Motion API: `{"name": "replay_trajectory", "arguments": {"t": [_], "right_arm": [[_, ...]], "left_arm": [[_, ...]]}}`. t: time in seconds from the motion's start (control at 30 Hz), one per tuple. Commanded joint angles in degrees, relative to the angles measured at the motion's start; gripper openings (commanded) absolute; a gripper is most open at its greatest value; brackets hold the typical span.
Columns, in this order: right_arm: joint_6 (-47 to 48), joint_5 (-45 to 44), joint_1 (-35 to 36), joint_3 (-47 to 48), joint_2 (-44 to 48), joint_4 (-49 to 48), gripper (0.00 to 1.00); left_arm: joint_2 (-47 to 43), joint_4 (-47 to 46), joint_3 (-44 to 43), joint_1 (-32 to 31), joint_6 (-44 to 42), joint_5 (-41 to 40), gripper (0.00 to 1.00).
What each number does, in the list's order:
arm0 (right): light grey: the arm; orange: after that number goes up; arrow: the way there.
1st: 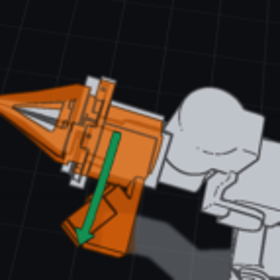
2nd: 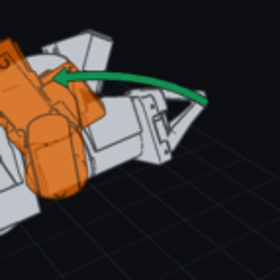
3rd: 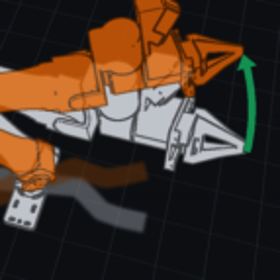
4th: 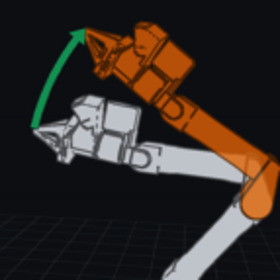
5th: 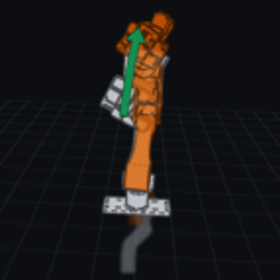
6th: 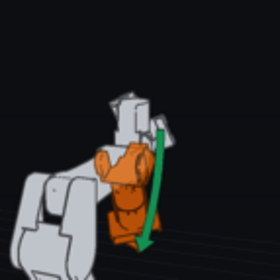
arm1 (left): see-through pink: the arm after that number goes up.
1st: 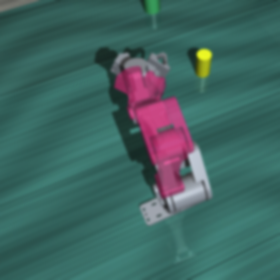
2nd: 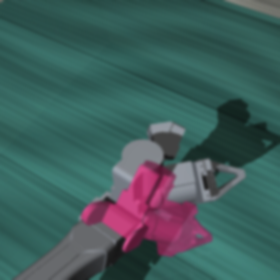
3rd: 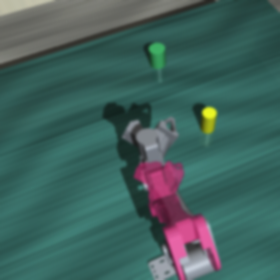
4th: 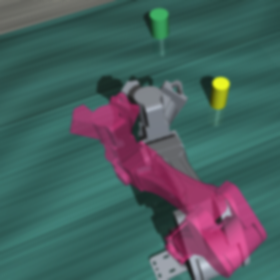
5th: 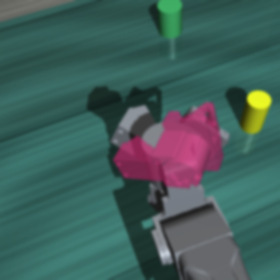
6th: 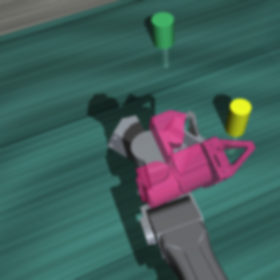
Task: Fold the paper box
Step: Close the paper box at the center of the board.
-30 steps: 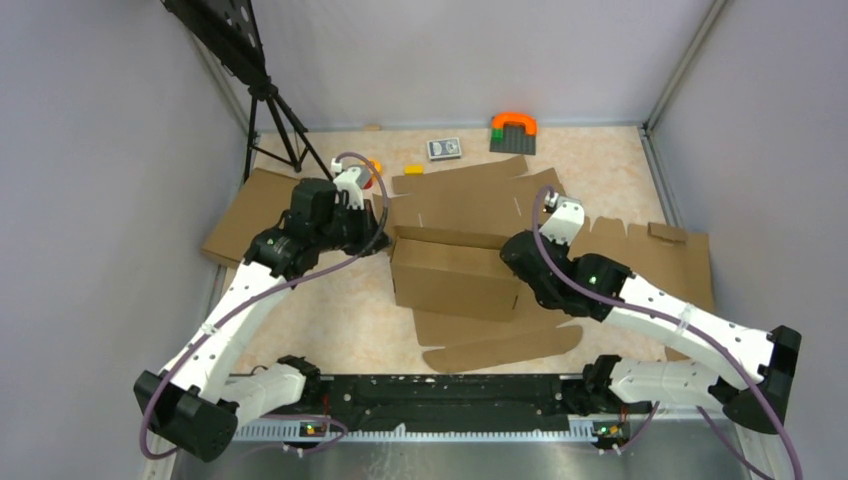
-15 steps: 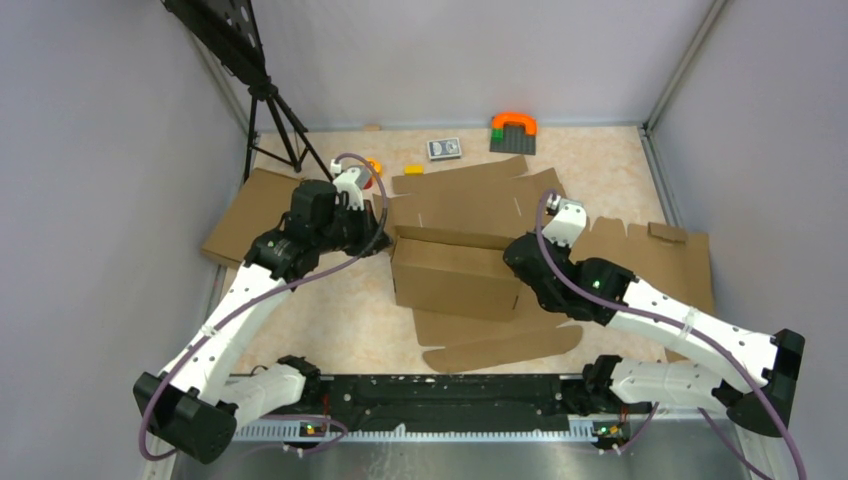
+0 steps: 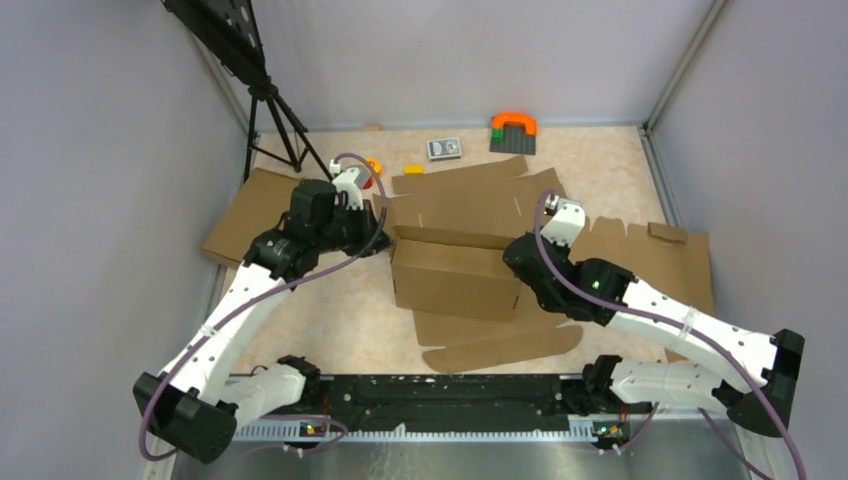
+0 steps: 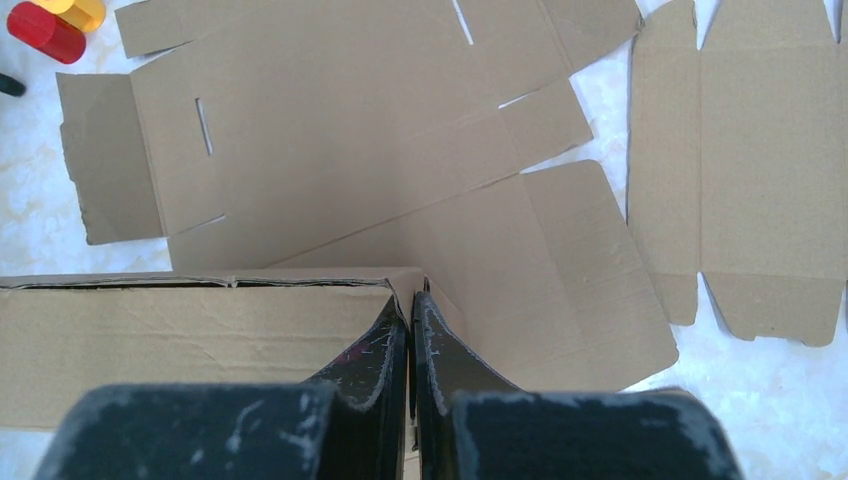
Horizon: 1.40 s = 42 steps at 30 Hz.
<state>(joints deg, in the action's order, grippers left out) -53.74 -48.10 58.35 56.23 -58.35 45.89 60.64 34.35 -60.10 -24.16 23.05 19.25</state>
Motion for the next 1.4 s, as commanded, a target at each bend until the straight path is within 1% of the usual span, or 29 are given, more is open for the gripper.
{"name": "replay_trajectory", "arguments": {"t": [0.0, 0.3, 0.5, 0.97, 1.13, 1.37], "right_arm": [[0.7, 0.8, 0.4, -1.3, 0.6, -0.1, 0.00], [1.7, 1.0, 0.3, -2.1, 1.2, -1.0, 0.00], [1.8, 1.2, 0.4, -2.2, 1.4, -1.2, 0.00], [4.3, 1.0, 0.4, -4.7, 1.8, -2.6, 0.00], [5.0, 0.4, 0.5, -6.0, 1.9, -3.2, 0.00], [6.6, -0.1, 1.0, -9.6, 3.2, -6.9, 0.00]], "left_arm": [[0.2, 0.3, -3.0, -0.1, 0.9, 0.9, 0.00], [1.3, 1.1, -3.6, -0.2, 2.0, 1.8, 0.00], [0.7, 0.1, -1.2, -0.2, 3.3, 2.2, 0.00], [-2.2, 2.3, 2.6, -0.3, 1.3, -0.4, 0.00], [-4.0, 0.8, 4.5, -0.9, 1.6, -0.7, 0.00], [-6.5, -2.2, 7.5, -2.3, 2.6, -3.4, 0.00]]}}
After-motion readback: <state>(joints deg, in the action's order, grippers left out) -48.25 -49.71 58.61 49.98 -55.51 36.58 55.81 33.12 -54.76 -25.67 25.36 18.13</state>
